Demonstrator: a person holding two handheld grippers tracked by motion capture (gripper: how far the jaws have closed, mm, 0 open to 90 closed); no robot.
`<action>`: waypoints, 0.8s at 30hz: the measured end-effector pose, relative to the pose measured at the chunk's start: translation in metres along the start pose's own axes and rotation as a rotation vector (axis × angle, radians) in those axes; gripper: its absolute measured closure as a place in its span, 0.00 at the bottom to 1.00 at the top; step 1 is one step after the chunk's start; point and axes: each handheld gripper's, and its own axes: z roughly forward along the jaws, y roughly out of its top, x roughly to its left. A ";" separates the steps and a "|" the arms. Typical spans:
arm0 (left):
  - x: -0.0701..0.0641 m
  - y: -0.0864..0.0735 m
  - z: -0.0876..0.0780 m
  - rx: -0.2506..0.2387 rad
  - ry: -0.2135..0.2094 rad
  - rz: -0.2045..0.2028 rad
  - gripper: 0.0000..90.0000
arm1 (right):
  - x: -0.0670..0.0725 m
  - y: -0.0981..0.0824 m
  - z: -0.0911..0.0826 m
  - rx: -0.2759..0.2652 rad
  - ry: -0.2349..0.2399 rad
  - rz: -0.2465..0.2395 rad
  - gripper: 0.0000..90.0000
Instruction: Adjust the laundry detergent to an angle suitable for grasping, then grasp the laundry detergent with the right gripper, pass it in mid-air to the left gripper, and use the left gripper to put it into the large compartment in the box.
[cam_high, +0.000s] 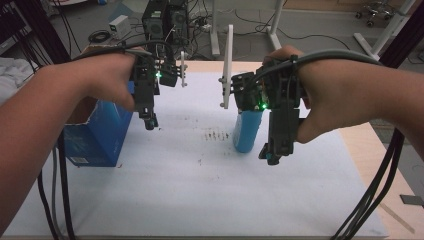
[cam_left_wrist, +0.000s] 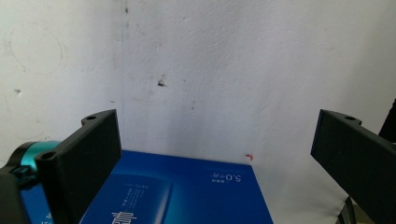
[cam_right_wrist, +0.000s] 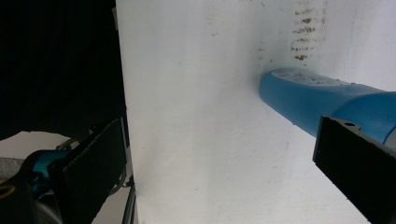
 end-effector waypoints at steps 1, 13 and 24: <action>0.000 0.000 0.000 -0.001 0.003 0.003 0.02 | 0.000 0.000 0.000 0.001 -0.003 -0.009 0.03; 0.002 -0.002 -0.001 -0.004 0.000 0.002 0.02 | 0.003 0.001 -0.005 -0.016 -0.018 0.008 0.03; -0.001 -0.001 -0.004 -0.001 0.015 0.010 0.02 | 0.006 -0.002 -0.005 -0.016 -0.020 0.026 0.03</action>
